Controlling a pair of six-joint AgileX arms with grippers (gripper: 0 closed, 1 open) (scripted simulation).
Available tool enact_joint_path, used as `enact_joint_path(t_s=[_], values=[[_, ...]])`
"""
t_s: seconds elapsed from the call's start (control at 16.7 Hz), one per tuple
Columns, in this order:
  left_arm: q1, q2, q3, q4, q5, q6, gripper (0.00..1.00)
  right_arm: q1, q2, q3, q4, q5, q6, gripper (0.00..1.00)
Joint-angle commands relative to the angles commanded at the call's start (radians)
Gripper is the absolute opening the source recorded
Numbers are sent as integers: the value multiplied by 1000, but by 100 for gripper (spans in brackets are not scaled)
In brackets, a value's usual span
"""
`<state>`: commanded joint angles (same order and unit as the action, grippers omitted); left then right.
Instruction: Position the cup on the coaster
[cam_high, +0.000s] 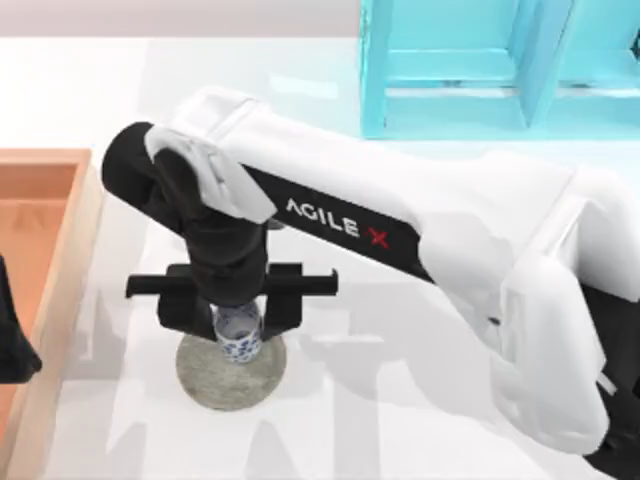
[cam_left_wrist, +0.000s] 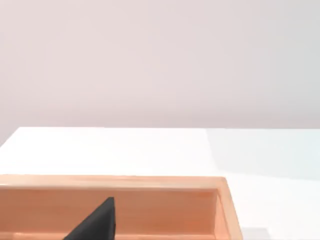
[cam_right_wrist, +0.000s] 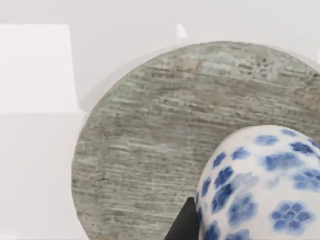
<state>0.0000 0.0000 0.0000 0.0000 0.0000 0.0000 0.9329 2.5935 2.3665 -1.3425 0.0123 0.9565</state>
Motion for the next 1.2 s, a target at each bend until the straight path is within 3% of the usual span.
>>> enact_joint_path(t_s=[0.18,0.96,1.2], values=[[0,0,0,0,0,0,100,0,0,0,0,0,0,0],[0,0,0,0,0,0,100,0,0,0,0,0,0,98],[0,0,0,0,0,0,100,0,0,0,0,0,0,100]])
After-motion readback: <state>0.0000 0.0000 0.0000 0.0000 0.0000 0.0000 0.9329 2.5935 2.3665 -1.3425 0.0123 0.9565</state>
